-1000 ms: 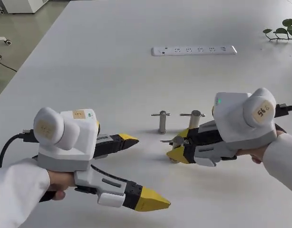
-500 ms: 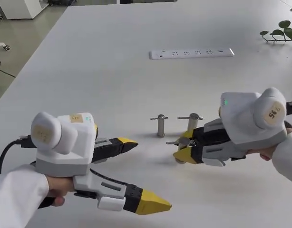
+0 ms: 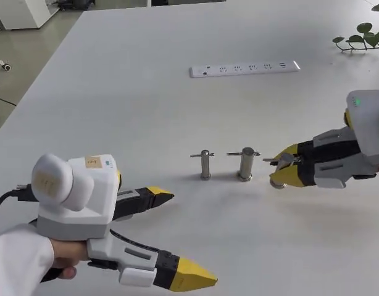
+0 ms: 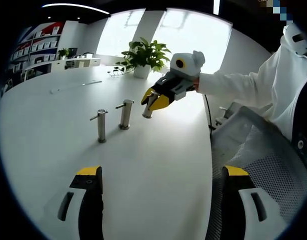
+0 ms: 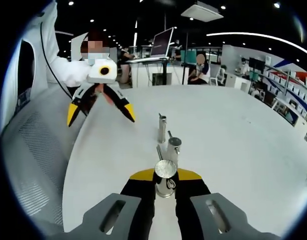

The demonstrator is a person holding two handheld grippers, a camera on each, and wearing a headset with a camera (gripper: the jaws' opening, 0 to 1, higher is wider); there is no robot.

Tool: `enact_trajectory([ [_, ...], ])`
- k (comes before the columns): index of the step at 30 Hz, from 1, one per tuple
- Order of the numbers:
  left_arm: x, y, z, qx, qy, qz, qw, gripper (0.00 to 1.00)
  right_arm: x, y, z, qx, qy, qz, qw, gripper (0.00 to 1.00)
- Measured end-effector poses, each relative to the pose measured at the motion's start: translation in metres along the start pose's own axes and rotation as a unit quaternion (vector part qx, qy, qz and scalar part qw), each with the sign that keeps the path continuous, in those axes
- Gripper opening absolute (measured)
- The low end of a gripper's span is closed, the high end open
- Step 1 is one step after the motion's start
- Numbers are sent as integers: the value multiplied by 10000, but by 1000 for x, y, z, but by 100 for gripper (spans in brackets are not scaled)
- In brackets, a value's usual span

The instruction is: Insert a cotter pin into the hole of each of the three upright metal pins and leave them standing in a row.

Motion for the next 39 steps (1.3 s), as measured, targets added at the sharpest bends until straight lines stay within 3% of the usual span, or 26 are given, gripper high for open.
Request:
enact_trajectory([
  [8, -6, -1, -4, 9, -32, 168, 9999, 99, -11, 1, -18, 44, 92, -58, 9999, 9],
  [23, -9, 1, -5, 35, -117, 307, 9995, 99, -23, 8, -26, 219, 277, -33, 9994, 9],
  [30, -12, 2, -4, 45, -154, 401, 9991, 99, -23, 10, -27, 271, 330, -161, 9990, 9],
  [33, -12, 2, -6, -15, -239, 411, 9989, 96, -24, 9, -28, 200, 552, -224, 9980, 9],
  [39, -13, 2, -5, -4, -256, 430, 9987, 96, -24, 10, -23, 240, 528, -263, 9980, 9],
])
Point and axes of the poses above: the centre of the closed fingertips' face, and the gripper's own axes: y roughly forward along the fingers, z roughly to its left, x roughly out of its top, the point moved 5 cm from there along -y, roughly backward along the fingers, and after that the axes turned 2 degrees about -y, right-handed, at the moved point
